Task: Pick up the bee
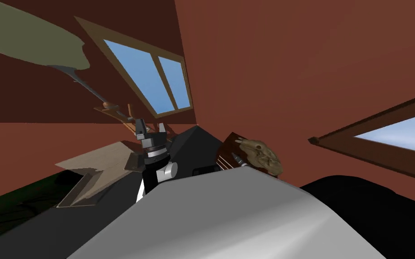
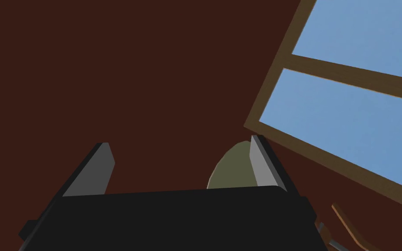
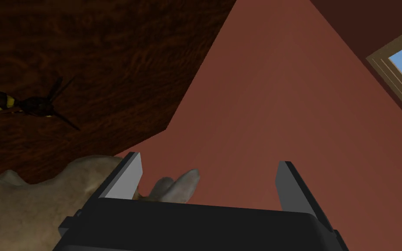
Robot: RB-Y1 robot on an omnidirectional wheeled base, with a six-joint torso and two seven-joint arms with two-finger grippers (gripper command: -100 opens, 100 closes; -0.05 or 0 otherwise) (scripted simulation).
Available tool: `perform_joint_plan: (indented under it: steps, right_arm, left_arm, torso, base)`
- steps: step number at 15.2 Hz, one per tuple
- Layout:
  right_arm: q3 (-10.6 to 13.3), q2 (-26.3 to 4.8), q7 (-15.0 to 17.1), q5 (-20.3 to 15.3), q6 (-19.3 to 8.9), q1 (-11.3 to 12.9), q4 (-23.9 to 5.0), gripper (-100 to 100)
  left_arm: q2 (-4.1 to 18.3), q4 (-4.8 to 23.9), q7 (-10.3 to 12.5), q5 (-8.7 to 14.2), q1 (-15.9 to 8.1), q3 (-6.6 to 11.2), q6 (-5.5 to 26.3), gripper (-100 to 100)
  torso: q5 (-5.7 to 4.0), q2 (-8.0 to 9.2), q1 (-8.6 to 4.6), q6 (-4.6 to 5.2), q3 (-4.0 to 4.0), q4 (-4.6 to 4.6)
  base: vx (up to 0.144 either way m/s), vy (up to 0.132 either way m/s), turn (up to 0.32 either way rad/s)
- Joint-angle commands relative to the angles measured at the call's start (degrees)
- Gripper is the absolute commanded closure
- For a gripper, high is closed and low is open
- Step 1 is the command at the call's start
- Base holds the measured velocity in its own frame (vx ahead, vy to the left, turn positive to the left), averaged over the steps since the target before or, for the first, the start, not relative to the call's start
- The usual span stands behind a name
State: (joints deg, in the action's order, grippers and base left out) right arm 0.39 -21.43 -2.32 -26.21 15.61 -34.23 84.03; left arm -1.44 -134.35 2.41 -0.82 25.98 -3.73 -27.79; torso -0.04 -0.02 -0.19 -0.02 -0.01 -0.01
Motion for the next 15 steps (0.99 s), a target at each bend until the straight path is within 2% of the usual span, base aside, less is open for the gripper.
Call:
perform_joint_plan:
  steps: [1, 2, 3, 4, 8, 9, 12, 15]
  right_arm:
    - [0.54, -0.87, -0.02, -2.08, -1.26, -1.08, -2.86, -100]
    - [0.77, -1.47, -0.06, -3.52, -1.77, -1.60, -5.11, -100]
    - [0.77, -1.47, -0.06, -3.52, -1.77, -1.60, -5.78, -100]
    - [1.00, -2.05, -0.10, -4.94, -2.25, -2.11, -8.40, -100]
    - [1.44, -3.20, -0.20, -7.68, -3.14, -3.07, -13.45, -100]
    - [1.65, -3.76, -0.25, -8.99, -3.56, -3.52, -15.66, -100]
    - [1.86, -4.29, -0.31, -10.26, -3.94, -3.96, -17.47, -100]
    - [2.05, -4.81, -0.38, -11.47, -4.30, -4.36, -20.43, -100]
  left_arm:
    - [0.00, 0.00, 0.00, 0.00, 0.00, 0.00, 0.00, 0]
    - [0.00, 0.00, 0.00, 0.00, -0.01, 0.00, 0.00, 0]
    - [0.00, 0.00, 0.00, 0.00, -0.01, 0.00, 0.00, 0]
    - [0.00, 0.00, 0.00, 0.00, 0.00, 0.00, 0.00, 0]
    - [0.01, 0.00, 0.00, 0.00, 0.00, 0.00, 0.00, 0]
    - [0.01, 0.00, 0.00, 0.00, 0.00, 0.01, 0.00, 0]
    - [0.01, 0.00, 0.00, 0.00, 0.00, 0.00, 0.00, 0]
    - [0.00, 0.00, 0.00, 0.00, 0.01, 0.01, 0.00, 0]
  torso:
    - [0.00, 0.00, 0.00, 0.00, 0.00, 0.00]
    - [0.00, -0.02, -0.03, -0.04, -0.01, 0.00]
    - [-0.02, -0.02, -0.07, -0.03, -0.01, -0.01]
    - [-0.01, -0.03, -0.09, -0.01, -0.01, 0.00]
    - [-0.02, -0.07, -0.15, -0.02, -0.04, -0.01]
    - [-0.03, -0.08, -0.13, 0.00, -0.04, -0.01]
    - [0.00, -0.10, -0.10, -0.02, -0.05, -0.02]
    - [-0.01, -0.13, -0.04, 0.00, -0.07, -0.02]
  base:
    - [-0.002, -0.030, 0.435]
    - [0.002, -0.044, 0.532]
    - [0.001, -0.046, 0.394]
    - [0.002, -0.044, 0.422]
    - [0.006, -0.056, 0.402]
    - [0.006, -0.044, 0.377]
    - [0.007, -0.044, 0.323]
    - [0.005, -0.031, 0.175]
